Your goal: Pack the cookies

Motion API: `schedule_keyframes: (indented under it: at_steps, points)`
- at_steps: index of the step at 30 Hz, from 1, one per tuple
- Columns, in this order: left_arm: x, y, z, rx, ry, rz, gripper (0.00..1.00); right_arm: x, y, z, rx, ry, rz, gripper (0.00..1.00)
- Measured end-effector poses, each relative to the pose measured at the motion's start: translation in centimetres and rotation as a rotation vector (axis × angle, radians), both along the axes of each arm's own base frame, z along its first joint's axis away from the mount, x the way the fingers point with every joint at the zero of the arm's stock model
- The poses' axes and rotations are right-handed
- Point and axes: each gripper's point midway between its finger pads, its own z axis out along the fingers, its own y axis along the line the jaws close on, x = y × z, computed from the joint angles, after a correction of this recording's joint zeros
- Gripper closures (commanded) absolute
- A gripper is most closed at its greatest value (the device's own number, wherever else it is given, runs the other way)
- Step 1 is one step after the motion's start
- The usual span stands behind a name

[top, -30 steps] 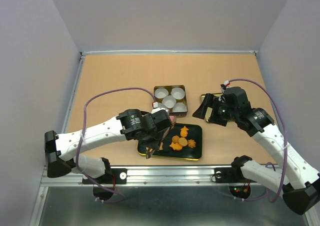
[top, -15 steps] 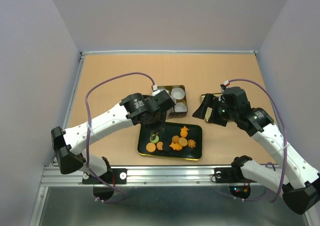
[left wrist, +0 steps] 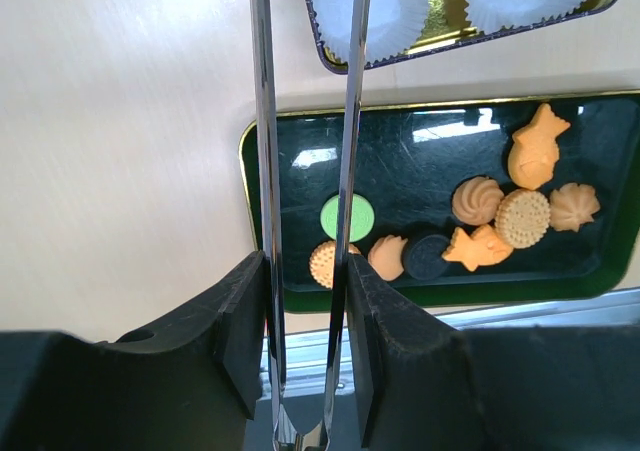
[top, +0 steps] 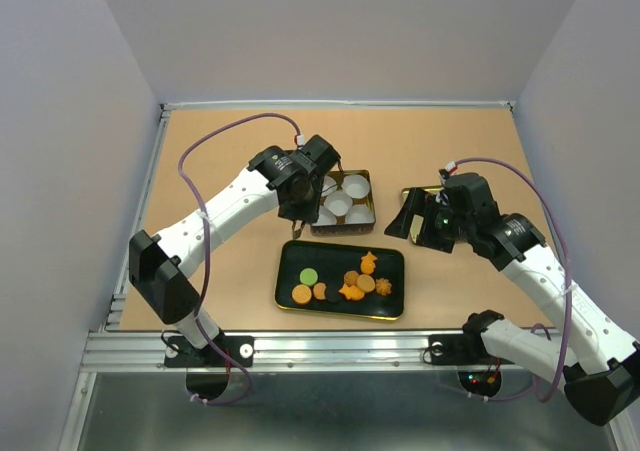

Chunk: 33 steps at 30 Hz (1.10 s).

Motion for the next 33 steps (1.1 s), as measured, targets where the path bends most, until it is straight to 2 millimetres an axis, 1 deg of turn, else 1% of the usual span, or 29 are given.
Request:
schedule_keyframes:
  at_steps: [3, 8, 10, 13, 15, 18, 19, 21, 24, 25, 28, 31, 33]
  points:
    - [0.3, -0.1, -0.7, 0.018, 0.008, -0.016, 0.91, 0.0, 0.0, 0.0, -0.004, -0.002, 0.004, 0.00]
    - [0.8, -0.3, -0.9, 0.013, -0.003, -0.025, 0.91, -0.1, -0.1, -0.1, -0.005, -0.001, 0.005, 0.00]
    - [1.0, -0.4, -1.0, 0.010, -0.007, -0.026, 0.93, -0.1, -0.1, -0.1, -0.006, -0.001, 0.005, 0.00]
    - [1.4, -0.6, -1.6, 0.010, -0.006, -0.022, 0.93, -0.1, -0.1, -0.1, -0.006, 0.000, 0.005, 0.00]
    - [1.8, -0.9, -2.3, 0.017, 0.000, -0.022, 0.92, -0.1, -0.1, 0.0, -0.006, -0.001, 0.005, 0.00]
    - [1.8, -1.0, -3.4, 0.028, 0.014, -0.024, 0.89, -0.2, -0.2, 0.0, -0.005, -0.001, 0.005, 0.00]
    - [1.8, -1.0, -3.6, 0.031, 0.019, -0.025, 0.86, -0.3, -0.2, 0.0, -0.006, -0.002, 0.005, 0.00]
    - [1.7, -0.9, -4.0, 0.036, 0.023, -0.024, 0.85, -0.4, -0.3, 0.1, -0.005, -0.002, 0.005, 0.00]
    - [2.0, -0.9, -4.0, 0.031, 0.018, -0.020, 0.76, -0.5, -0.4, 0.1, -0.007, -0.001, 0.004, 0.00]
    - [2.1, -1.0, -4.0, 0.027, 0.015, -0.019, 0.71, -0.6, -0.4, 0.1, -0.008, 0.000, 0.003, 0.00]
    - [2.3, -1.1, -3.9, 0.022, 0.009, -0.018, 0.67, -0.6, -0.5, 0.1, -0.011, -0.002, -0.001, 0.00]
    - [2.5, -1.2, -3.9, 0.016, 0.003, -0.016, 0.65, -0.6, -0.5, 0.1, -0.011, -0.002, -0.002, 0.00]
    - [2.6, -1.2, -3.9, 0.014, -0.001, -0.017, 0.60, -0.6, -0.5, 0.1, -0.011, -0.003, -0.002, 0.00]
